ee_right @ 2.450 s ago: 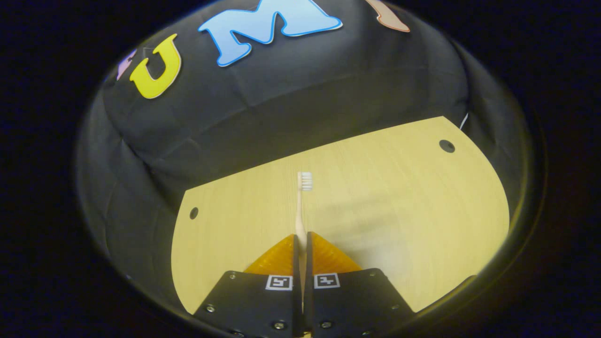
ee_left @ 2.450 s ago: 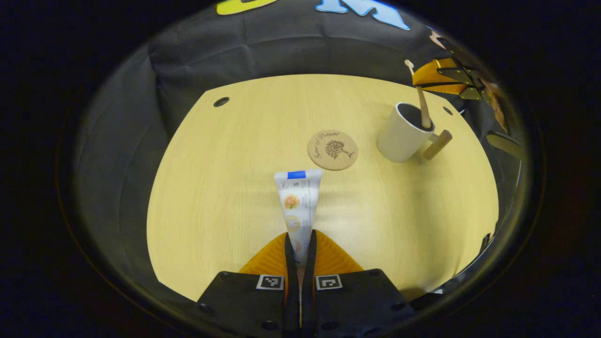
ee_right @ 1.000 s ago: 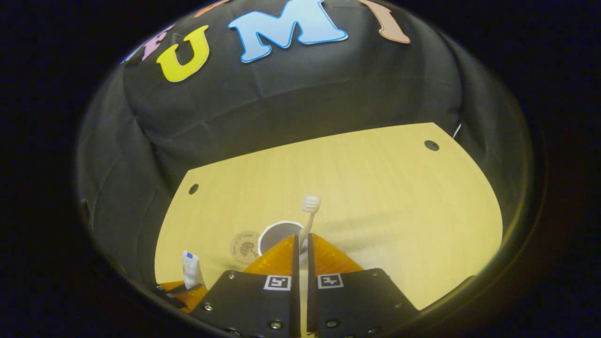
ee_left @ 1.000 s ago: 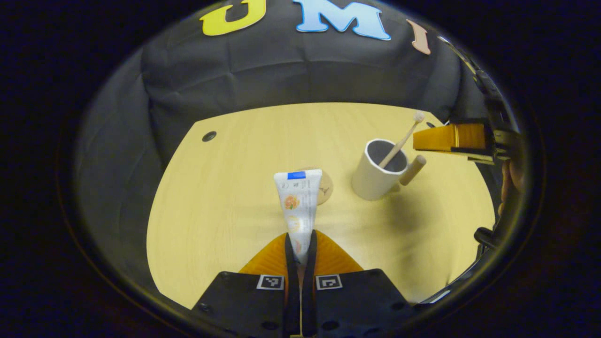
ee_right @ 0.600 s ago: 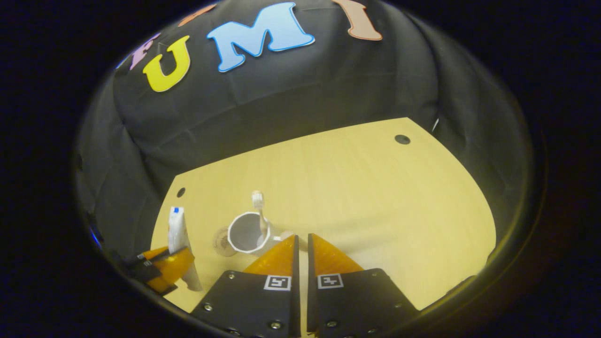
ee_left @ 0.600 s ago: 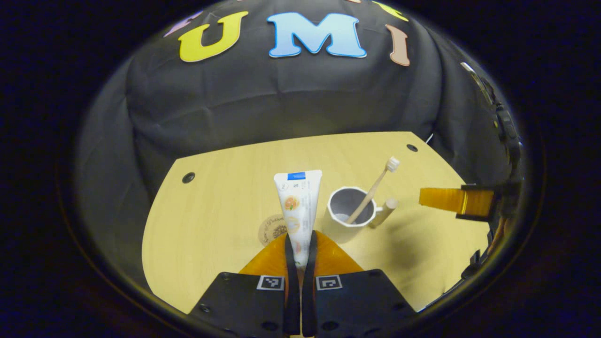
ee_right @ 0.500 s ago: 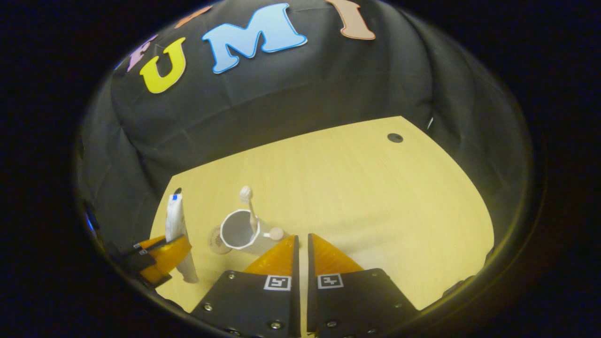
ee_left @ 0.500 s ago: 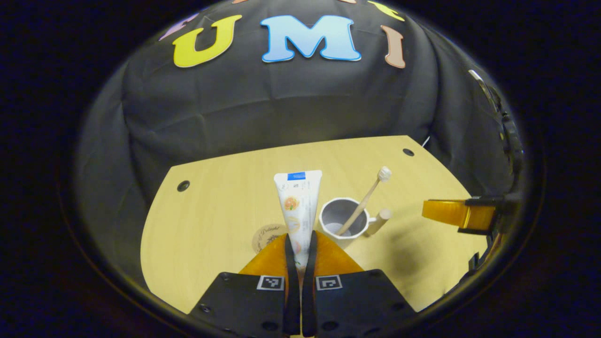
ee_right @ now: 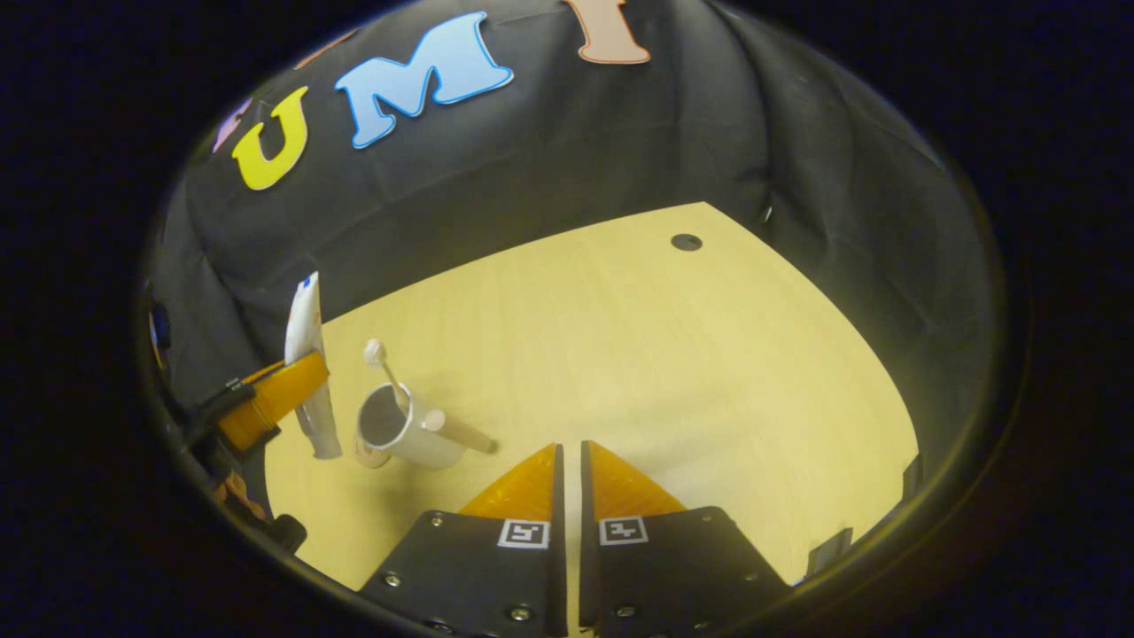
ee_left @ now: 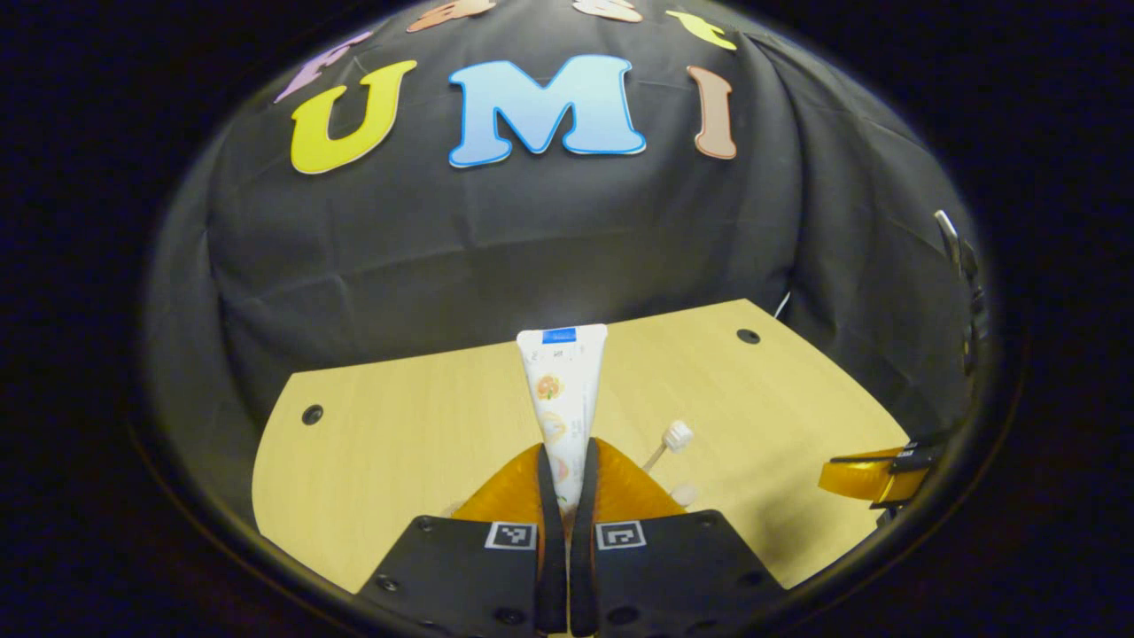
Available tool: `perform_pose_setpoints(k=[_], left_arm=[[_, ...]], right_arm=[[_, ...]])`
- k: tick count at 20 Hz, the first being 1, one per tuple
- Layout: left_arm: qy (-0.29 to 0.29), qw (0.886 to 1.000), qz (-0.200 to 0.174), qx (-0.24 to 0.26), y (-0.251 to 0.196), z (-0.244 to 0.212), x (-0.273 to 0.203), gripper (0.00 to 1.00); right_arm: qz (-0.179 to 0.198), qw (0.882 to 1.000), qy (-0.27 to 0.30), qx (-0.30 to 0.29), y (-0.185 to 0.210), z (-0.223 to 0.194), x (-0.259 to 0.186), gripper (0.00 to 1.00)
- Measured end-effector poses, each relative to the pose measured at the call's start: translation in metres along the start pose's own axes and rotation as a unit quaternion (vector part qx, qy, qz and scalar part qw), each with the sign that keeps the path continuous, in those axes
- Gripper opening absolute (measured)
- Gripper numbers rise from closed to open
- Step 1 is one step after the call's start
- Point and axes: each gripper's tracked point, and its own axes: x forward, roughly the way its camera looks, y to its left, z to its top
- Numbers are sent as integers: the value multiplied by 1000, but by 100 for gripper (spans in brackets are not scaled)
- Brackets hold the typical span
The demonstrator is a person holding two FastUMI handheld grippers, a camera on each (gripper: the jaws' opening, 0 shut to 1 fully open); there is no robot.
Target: Put the toothbrush and toothpaste on the desktop into the cup, then pick up the cup and place it on the coaster on the desktop.
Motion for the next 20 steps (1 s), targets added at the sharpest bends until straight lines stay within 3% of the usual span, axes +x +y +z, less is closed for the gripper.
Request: perform_pose_setpoints(k=[6, 15, 20], left_arm=[[-23, 1000, -14, 13, -15, 12, 26, 10], [-13, 1000, 7, 2, -15, -28, 43, 12], [-2, 999, 30, 16, -12, -44, 36, 32]], right_arm=[[-26, 1000, 14, 6, -35, -9, -7, 6], [-45, 998, 41, 4, -60, -25, -6, 6], [-43, 998, 42, 1, -61, -32, -9, 6]])
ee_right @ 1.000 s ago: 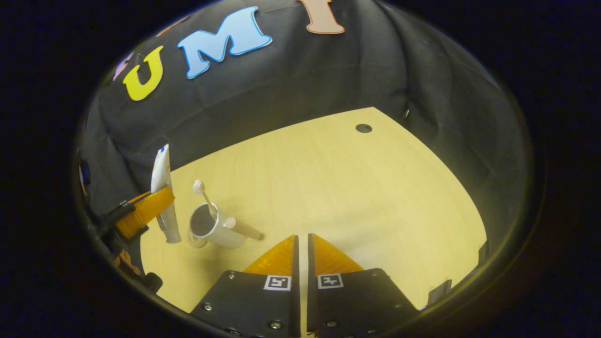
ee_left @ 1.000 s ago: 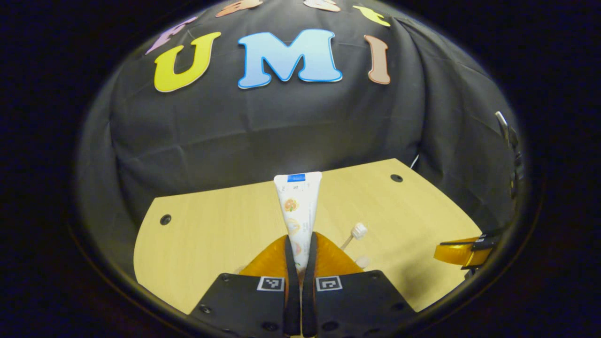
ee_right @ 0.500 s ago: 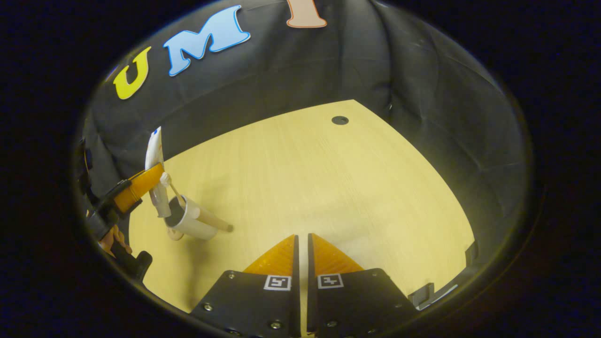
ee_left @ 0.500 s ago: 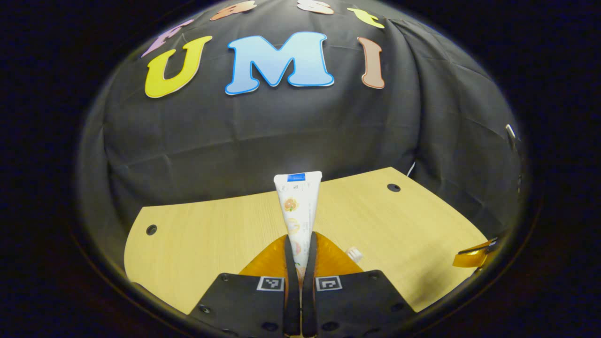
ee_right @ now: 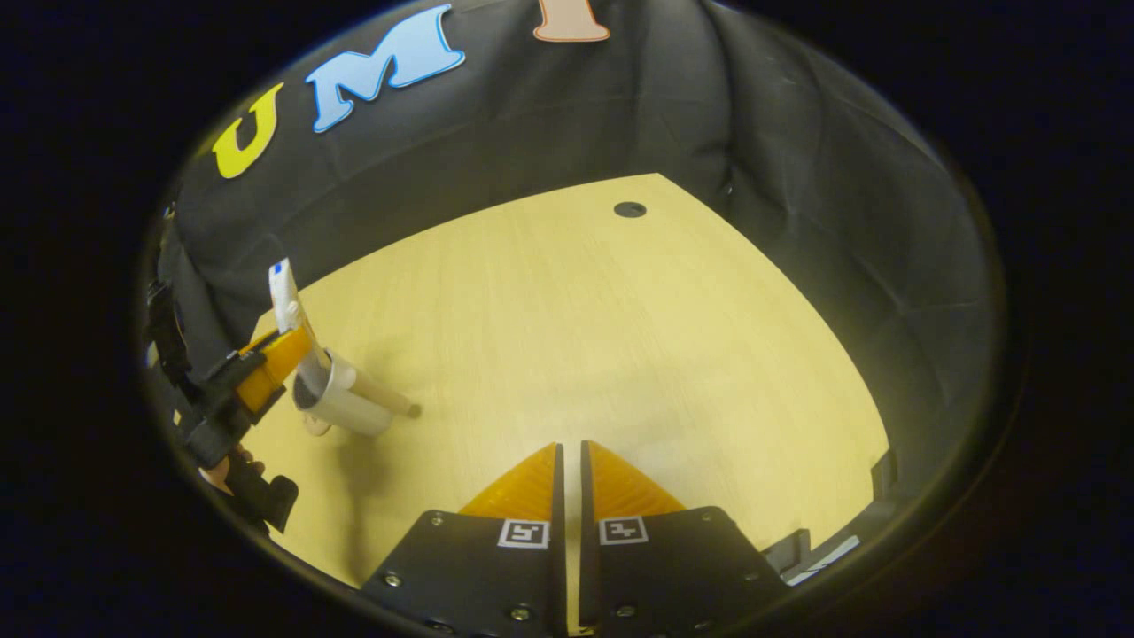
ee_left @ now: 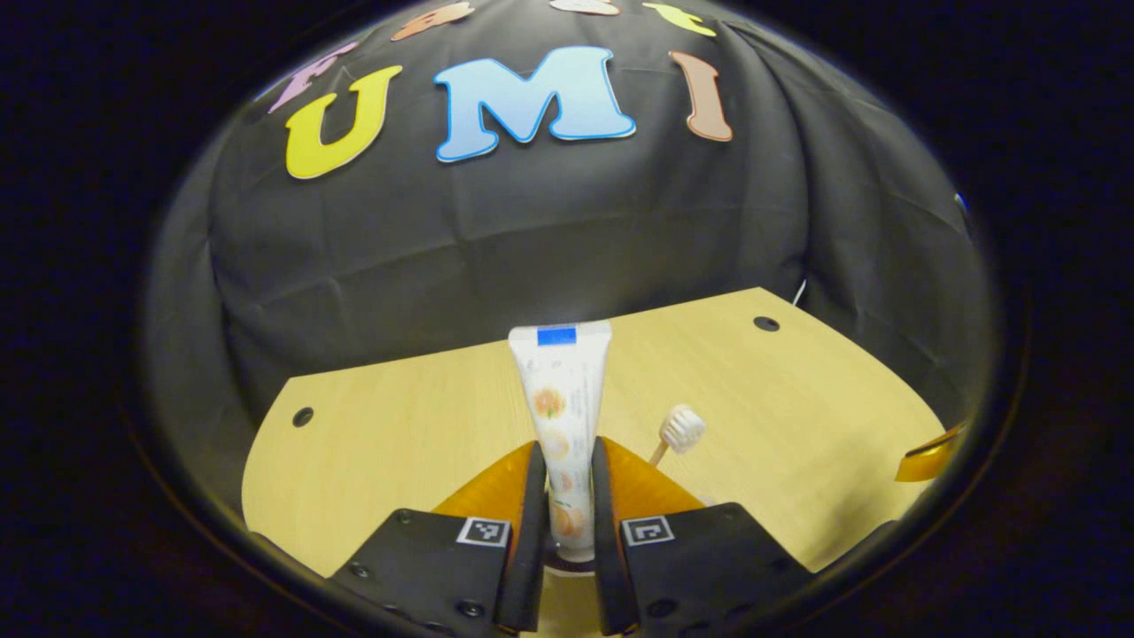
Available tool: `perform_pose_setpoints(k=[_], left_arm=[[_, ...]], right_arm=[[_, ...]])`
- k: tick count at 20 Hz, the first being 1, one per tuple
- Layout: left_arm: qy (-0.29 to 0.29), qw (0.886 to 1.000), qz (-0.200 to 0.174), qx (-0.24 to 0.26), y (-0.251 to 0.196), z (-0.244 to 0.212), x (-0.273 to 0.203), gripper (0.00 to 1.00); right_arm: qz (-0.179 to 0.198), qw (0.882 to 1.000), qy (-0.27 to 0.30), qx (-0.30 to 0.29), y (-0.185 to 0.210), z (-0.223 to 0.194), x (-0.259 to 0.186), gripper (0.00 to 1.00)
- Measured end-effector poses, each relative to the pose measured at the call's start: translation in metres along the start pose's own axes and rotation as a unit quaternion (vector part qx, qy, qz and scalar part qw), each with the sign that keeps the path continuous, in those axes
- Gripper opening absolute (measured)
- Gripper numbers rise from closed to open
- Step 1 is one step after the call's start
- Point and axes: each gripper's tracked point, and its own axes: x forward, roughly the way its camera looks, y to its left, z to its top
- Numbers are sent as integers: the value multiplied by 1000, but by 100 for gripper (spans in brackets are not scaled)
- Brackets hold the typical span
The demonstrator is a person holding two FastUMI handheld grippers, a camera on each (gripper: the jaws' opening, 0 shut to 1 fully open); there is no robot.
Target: Put the toothbrush and toothpaste on the desktop into the cup, then pick up the cup and place it on the coaster on the desktop.
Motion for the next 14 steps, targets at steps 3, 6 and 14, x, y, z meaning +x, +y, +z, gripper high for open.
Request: perform_pose_setpoints(k=[3, 6, 14], left_arm=[[-2, 1000, 3, -1, -1, -2, -14, 44], [-10, 1000, 4, -8, 0, 2, -32, 44], [-1, 999, 16, -35, 19, -11, -70, 63]], right_arm=[[9, 1000, -1, -1, 7, 0, 0, 6], [20, 1000, -1, -11, 19, -3, -3, 6], [68, 997, 18, -42, 55, -12, 3, 6]])
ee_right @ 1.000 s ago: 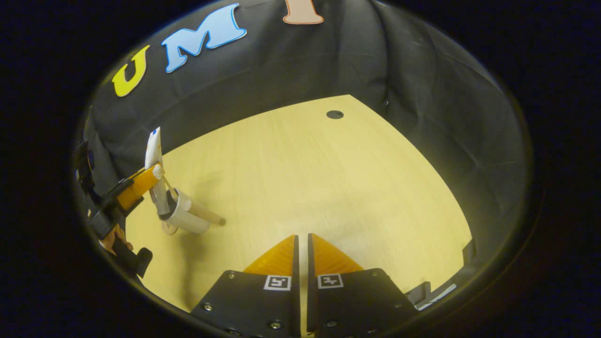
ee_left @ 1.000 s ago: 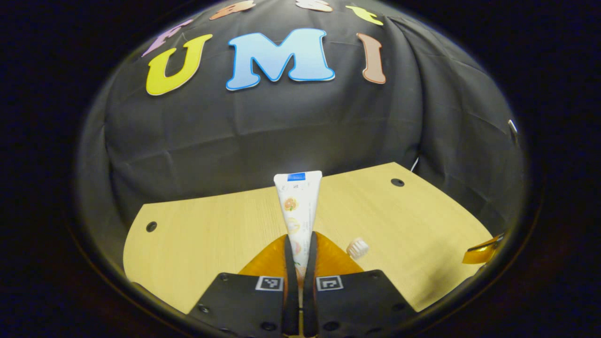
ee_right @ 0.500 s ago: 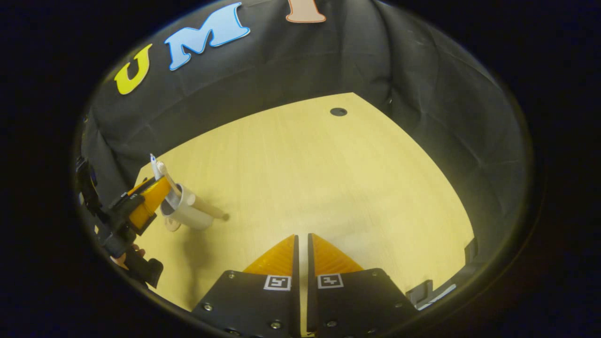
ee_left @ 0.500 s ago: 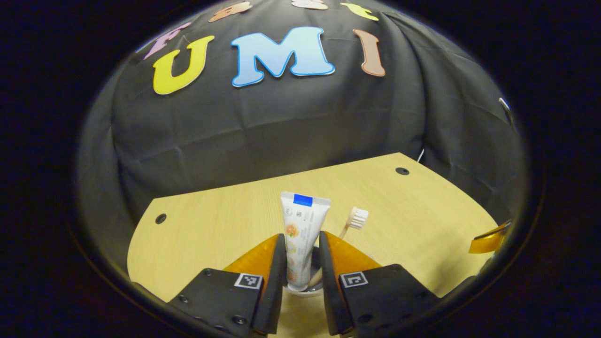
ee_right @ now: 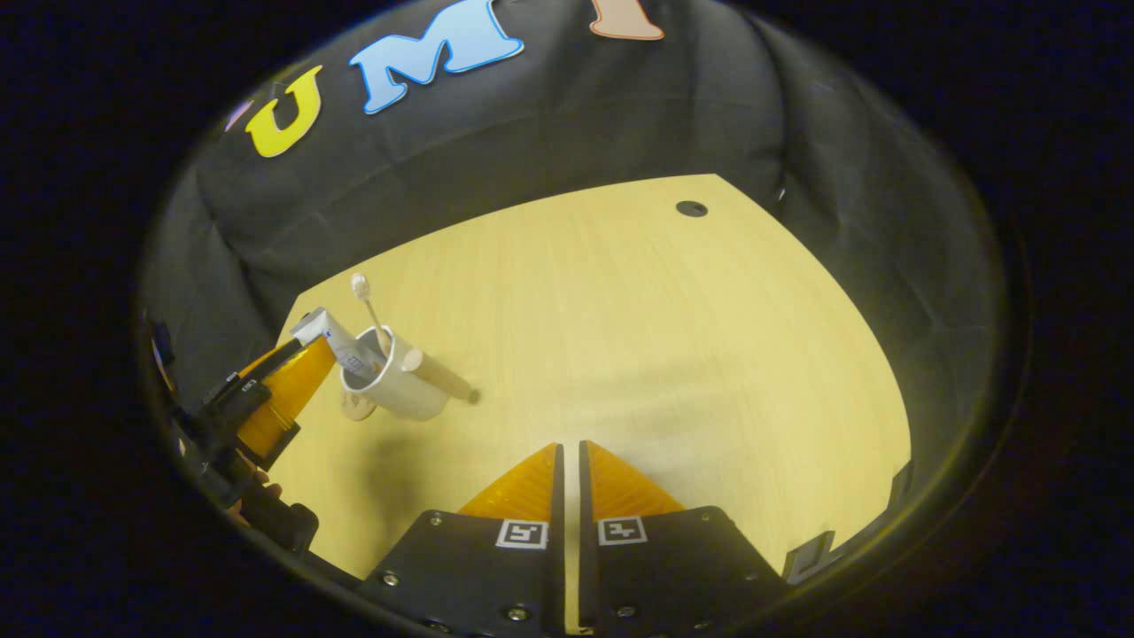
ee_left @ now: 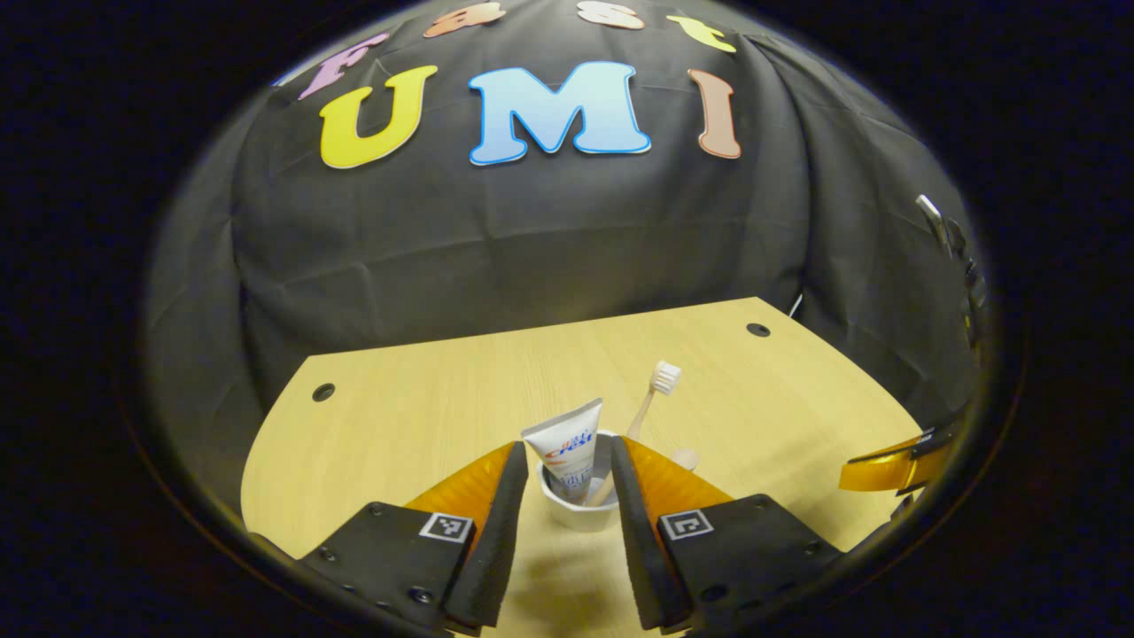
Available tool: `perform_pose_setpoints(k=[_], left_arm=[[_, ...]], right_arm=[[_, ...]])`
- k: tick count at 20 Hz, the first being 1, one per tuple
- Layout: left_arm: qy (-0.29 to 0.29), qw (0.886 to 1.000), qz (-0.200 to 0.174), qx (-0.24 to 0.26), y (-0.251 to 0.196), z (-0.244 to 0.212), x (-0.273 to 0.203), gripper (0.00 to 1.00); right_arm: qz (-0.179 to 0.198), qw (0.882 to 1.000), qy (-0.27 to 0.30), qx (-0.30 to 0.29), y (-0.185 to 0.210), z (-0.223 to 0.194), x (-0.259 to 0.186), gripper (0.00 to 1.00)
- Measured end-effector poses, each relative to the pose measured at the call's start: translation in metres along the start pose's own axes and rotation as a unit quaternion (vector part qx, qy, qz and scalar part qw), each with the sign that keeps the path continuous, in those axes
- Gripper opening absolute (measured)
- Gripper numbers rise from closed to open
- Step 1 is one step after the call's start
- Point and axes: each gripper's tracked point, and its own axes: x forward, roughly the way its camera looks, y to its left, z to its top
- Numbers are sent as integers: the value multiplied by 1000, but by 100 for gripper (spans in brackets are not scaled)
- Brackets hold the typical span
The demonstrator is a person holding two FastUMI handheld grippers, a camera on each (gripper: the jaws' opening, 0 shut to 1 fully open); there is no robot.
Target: Put the toothbrush and toothpaste on the desktop into the cup, then pick up the cup and place it on the coaster on the desktop.
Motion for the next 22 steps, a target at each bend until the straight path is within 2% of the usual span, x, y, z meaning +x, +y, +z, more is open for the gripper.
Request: perform_pose_setpoints(k=[3, 4, 5, 7, 8, 10, 11, 12, 13, 14, 16, 18, 21, 22], left_arm=[[-2, 1000, 9, -1, 14, -3, -15, 65], [-2, 1000, 13, -2, 19, -4, -21, 70], [-3, 1000, 18, -4, 25, -5, -26, 70], [1, 1000, 25, -11, 35, -10, -35, 72], [4, 999, 30, -15, 40, -15, -39, 74], [11, 999, 40, -24, 53, -23, -48, 75], [16, 998, 44, -30, 58, -27, -51, 74], [21, 998, 50, -34, 64, -31, -55, 75], [25, 997, 54, -39, 69, -35, -58, 75], [29, 997, 60, -44, 76, -39, -62, 75], [36, 996, 68, -53, 89, -47, -70, 75], [46, 994, 78, -58, 100, -56, -75, 85], [60, 992, 89, -63, 114, -67, -80, 88], [64, 992, 93, -64, 117, -71, -81, 92]], right_arm=[[21, 1000, 11, -13, 14, 4, 7, 8], [27, 999, 15, -19, 16, 4, 9, 8], [33, 999, 19, -26, 20, 6, 11, 10], [44, 998, 26, -45, 30, 8, 17, 16], [46, 997, 29, -55, 33, 10, 20, 22], [55, 995, 34, -76, 40, 15, 27, 21], [63, 994, 39, -85, 45, 17, 30, 26], [63, 992, 42, -100, 48, 20, 35, 41], [63, 990, 45, -117, 50, 23, 39, 41], [62, 988, 48, -135, 51, 26, 43, 48], [64, 981, 52, -174, 59, 33, 50, 50], [65, 973, 58, -213, 67, 37, 60, 50], [71, 959, 69, -266, 78, 45, 70, 50], [75, 953, 76, -283, 80, 48, 70, 50]])
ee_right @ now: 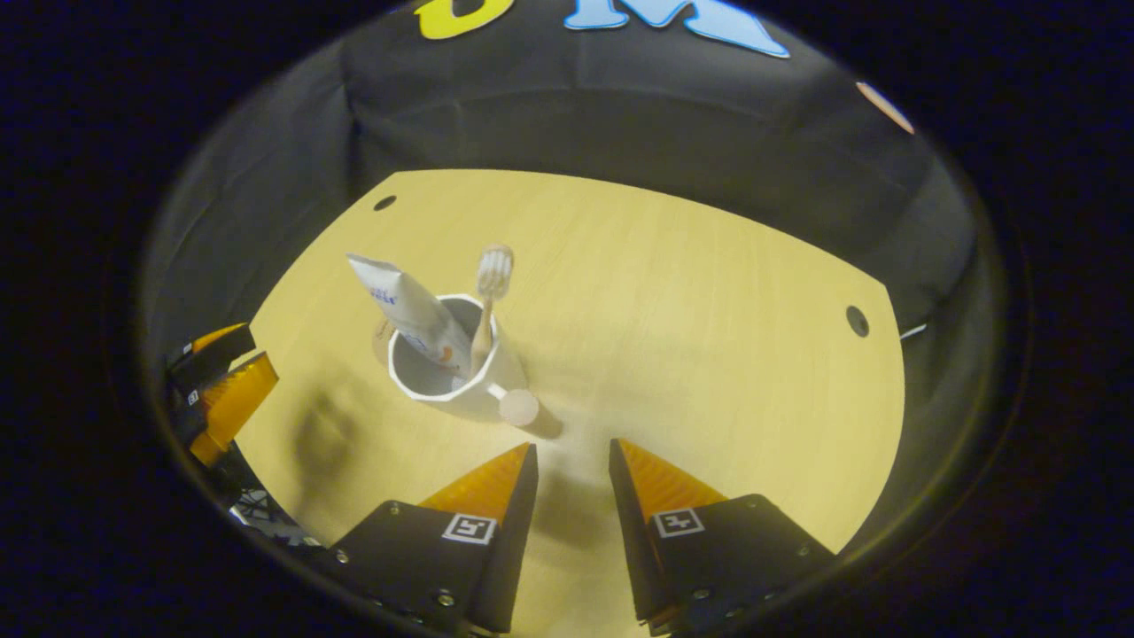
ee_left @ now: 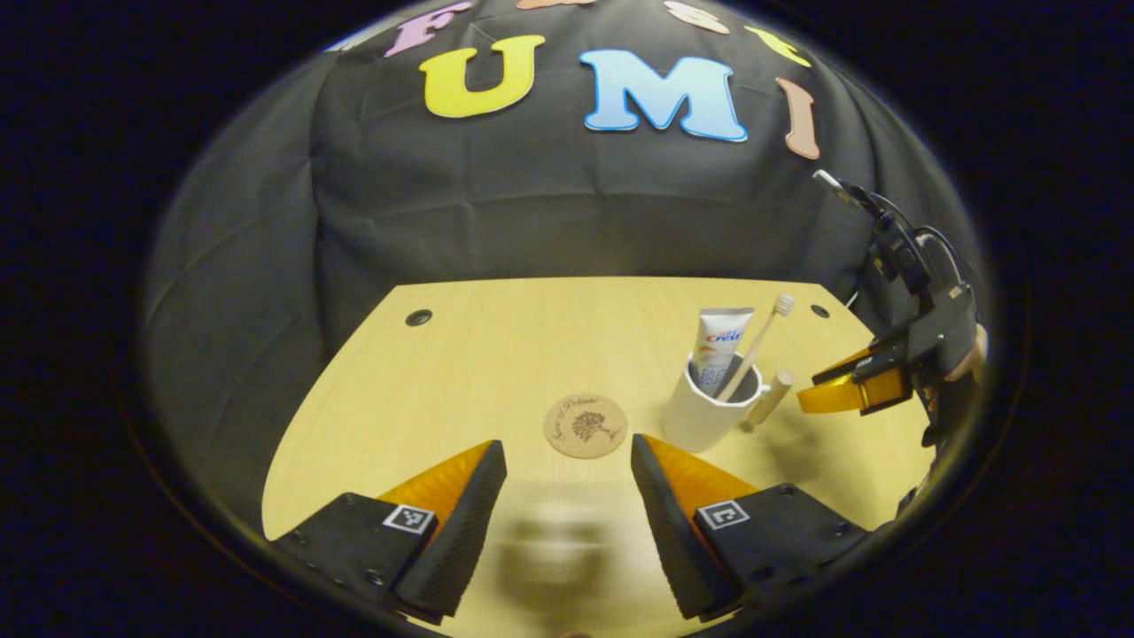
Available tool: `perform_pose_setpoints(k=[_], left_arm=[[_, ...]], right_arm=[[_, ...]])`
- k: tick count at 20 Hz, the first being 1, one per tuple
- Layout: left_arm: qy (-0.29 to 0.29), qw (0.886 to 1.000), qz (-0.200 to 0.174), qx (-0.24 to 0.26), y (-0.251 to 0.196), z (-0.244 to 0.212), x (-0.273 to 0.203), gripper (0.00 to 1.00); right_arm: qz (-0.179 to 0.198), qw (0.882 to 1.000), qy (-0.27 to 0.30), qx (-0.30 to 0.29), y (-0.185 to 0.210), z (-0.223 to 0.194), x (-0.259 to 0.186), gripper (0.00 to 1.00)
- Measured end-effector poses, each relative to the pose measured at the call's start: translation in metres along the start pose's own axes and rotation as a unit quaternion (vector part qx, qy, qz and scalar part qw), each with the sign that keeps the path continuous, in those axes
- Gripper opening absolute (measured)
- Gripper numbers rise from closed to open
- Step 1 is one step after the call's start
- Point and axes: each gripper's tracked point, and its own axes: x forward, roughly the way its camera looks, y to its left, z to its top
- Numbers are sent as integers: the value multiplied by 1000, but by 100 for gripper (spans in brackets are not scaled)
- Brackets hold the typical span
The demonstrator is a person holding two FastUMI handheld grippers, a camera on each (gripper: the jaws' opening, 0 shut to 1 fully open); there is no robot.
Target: Put the toothbrush and toothpaste on the desktop into the cup, then pick up the cup and place it on the coaster on the desktop.
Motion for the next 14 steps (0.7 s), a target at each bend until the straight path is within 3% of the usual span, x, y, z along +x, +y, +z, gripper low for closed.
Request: perform_pose_setpoints(k=[1, 7, 14], left_arm=[[3, 1000, 5, -1, 5, -3, -1, 93], [23, 999, 40, -21, 31, -21, -7, 93], [43, 995, 85, -37, 65, -38, -15, 93]], right_arm=[[4, 1000, 8, -18, 1, 3, 2, 44], [16, 992, 48, -115, 8, 9, 27, 48], [44, 983, 73, -161, 20, 18, 47, 48]])
